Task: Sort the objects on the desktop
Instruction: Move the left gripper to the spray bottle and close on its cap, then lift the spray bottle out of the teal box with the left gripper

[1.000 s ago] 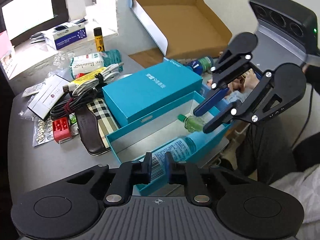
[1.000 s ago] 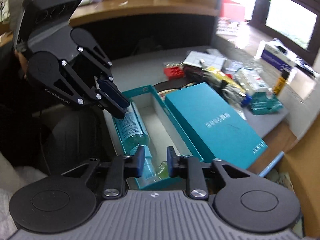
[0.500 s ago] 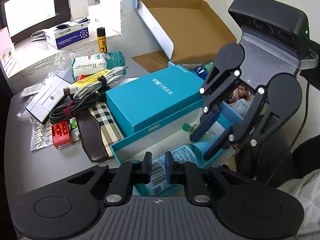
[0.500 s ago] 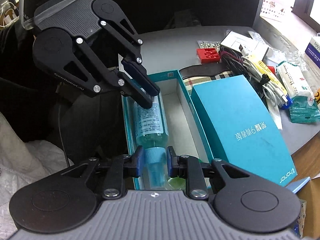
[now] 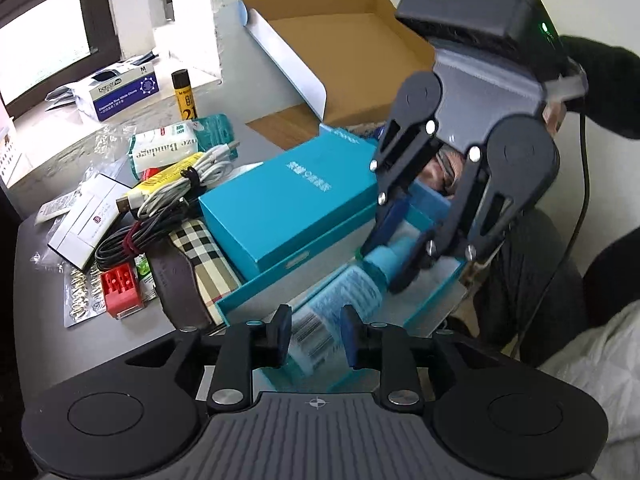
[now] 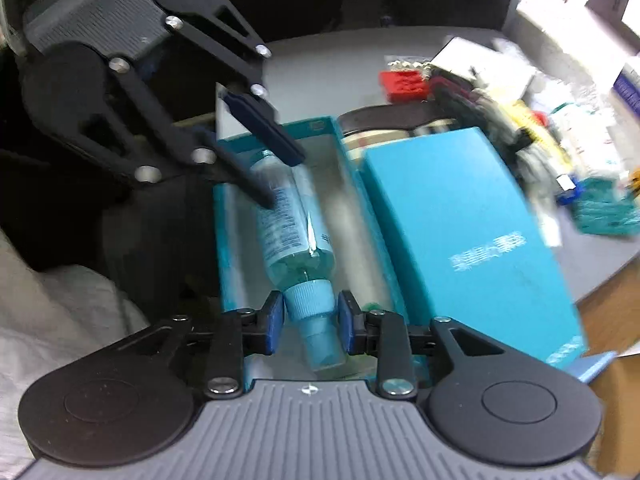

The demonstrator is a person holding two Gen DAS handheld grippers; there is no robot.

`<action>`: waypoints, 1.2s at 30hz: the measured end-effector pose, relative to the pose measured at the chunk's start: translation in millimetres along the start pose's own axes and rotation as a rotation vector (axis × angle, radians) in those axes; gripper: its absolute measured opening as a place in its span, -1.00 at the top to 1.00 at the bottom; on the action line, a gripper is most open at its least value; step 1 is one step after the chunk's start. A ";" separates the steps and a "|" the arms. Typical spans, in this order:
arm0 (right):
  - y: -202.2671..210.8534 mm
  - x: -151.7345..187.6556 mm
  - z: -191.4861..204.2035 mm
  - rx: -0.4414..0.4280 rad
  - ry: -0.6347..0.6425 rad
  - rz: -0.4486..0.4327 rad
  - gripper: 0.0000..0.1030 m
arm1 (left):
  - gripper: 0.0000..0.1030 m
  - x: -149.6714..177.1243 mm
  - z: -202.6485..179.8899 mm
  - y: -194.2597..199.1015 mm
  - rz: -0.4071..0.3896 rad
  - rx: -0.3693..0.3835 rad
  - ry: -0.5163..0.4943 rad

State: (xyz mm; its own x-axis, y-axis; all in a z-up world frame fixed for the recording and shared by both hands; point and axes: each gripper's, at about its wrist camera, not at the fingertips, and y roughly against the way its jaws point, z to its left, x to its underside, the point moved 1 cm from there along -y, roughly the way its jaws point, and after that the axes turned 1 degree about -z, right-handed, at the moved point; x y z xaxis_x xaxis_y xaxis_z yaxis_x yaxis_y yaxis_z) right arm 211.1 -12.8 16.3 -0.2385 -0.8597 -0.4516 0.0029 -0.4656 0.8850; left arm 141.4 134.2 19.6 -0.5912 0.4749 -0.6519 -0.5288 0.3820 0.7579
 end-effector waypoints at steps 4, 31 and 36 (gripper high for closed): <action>4.0 4.1 -5.1 -0.004 -0.021 -0.021 0.34 | 0.24 0.2 5.0 -4.0 0.013 -0.014 0.012; -6.6 6.8 8.0 0.021 0.021 -0.076 0.38 | 0.08 4.3 8.5 -0.4 -0.017 -0.026 0.093; -2.0 0.3 11.9 0.043 0.039 -0.054 0.38 | -0.03 7.9 6.4 7.7 -0.036 -0.024 0.099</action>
State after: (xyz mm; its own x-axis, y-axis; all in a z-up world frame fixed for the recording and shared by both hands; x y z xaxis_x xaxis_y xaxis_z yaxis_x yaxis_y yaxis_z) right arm 199.5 -9.6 15.7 -0.1993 -0.8413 -0.5025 -0.0511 -0.5032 0.8627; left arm 136.5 146.0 20.5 -0.6285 0.3800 -0.6787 -0.5641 0.3780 0.7341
